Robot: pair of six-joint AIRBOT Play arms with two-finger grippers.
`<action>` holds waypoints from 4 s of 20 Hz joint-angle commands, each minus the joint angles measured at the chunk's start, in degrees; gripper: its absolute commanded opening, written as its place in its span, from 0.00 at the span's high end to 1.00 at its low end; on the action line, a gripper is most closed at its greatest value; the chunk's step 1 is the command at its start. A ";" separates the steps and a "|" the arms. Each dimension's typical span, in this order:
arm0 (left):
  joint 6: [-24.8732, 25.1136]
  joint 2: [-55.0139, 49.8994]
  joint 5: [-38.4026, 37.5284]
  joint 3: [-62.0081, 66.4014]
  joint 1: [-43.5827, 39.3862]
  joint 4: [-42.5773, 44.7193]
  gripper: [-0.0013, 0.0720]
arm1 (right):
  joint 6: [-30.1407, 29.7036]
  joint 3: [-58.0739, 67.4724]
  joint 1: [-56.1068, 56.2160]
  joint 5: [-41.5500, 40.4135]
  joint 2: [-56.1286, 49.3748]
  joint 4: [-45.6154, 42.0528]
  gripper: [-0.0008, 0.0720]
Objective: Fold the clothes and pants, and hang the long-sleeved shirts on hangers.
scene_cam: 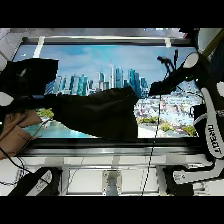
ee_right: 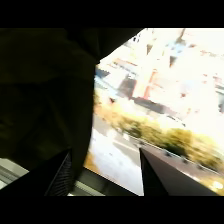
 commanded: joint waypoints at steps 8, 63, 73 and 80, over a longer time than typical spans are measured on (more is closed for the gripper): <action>0.02 -0.42 0.28 -2.51 -0.04 -0.09 0.94 | 0.39 -5.81 2.08 -23.52 -7.67 13.86 0.36; -2.64 6.29 -1.92 -3.89 24.24 6.99 0.02 | 2.10 22.80 -9.62 1.99 -7.50 4.50 0.33; -2.60 3.08 12.00 -22.58 22.45 -5.75 0.02 | -11.34 -39.69 -9.64 -15.37 24.83 23.04 0.33; -2.60 -8.00 18.16 -22.58 14.91 -11.65 0.14 | -13.22 -43.06 -9.64 -18.45 28.02 22.67 0.33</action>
